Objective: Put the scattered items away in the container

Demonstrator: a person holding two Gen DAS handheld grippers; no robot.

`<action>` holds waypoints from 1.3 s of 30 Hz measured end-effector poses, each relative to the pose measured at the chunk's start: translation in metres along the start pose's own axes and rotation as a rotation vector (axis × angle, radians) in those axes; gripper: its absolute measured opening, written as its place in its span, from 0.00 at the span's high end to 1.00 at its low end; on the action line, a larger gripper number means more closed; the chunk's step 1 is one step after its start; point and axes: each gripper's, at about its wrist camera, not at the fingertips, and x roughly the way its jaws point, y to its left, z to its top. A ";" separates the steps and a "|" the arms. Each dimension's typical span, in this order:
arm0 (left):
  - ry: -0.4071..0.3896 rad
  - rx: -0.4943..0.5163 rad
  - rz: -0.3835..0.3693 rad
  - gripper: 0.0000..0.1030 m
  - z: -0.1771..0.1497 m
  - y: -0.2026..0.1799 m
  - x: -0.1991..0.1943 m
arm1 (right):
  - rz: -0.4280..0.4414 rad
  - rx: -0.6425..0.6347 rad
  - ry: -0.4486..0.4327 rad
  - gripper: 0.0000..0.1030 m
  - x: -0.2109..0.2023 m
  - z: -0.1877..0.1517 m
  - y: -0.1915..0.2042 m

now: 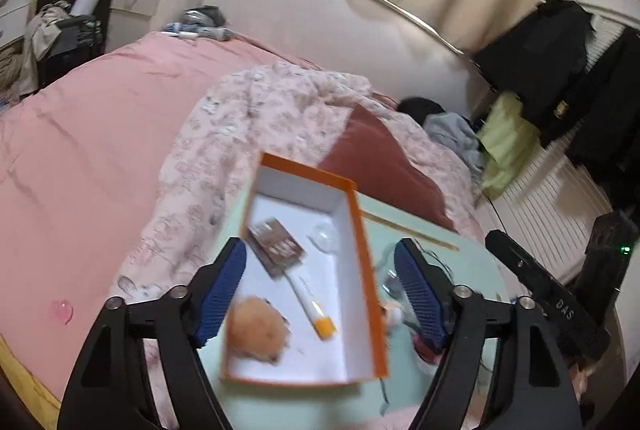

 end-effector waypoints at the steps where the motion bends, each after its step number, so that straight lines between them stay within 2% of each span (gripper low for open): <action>1: 0.027 0.033 -0.014 0.22 -0.006 -0.013 0.002 | -0.016 0.017 0.006 0.26 -0.010 -0.007 -0.009; 3: 0.095 0.122 -0.022 0.22 -0.021 -0.042 0.014 | -0.051 0.022 0.051 0.26 -0.021 -0.019 -0.021; 6: 0.169 0.288 -0.032 0.22 -0.058 -0.090 0.032 | -0.155 -0.007 0.173 0.26 -0.029 -0.049 -0.037; 9: 0.272 0.364 -0.017 0.22 -0.092 -0.117 0.050 | -0.190 0.023 0.234 0.26 -0.040 -0.081 -0.055; 12: 0.289 0.414 0.048 0.22 -0.113 -0.127 0.063 | -0.219 0.046 0.273 0.26 -0.041 -0.105 -0.066; 18: 0.341 0.424 0.152 0.22 -0.138 -0.116 0.091 | -0.248 0.029 0.339 0.26 -0.023 -0.125 -0.069; 20: 0.323 0.416 0.178 0.22 -0.141 -0.110 0.094 | -0.278 0.011 0.337 0.26 -0.022 -0.127 -0.067; 23: 0.309 0.403 0.184 0.20 -0.142 -0.106 0.093 | -0.318 -0.035 0.355 0.22 -0.017 -0.129 -0.062; 26: 0.316 0.406 0.181 0.09 -0.144 -0.105 0.095 | -0.314 -0.053 0.372 0.12 -0.013 -0.133 -0.062; 31: 0.319 0.401 0.184 0.05 -0.143 -0.105 0.095 | -0.320 -0.046 0.387 0.01 -0.011 -0.133 -0.069; 35: 0.324 0.394 0.193 0.00 -0.142 -0.103 0.096 | -0.322 -0.045 0.389 0.01 -0.011 -0.133 -0.070; 39: 0.325 0.392 0.195 0.00 -0.142 -0.103 0.097 | -0.323 -0.046 0.390 0.00 -0.011 -0.133 -0.070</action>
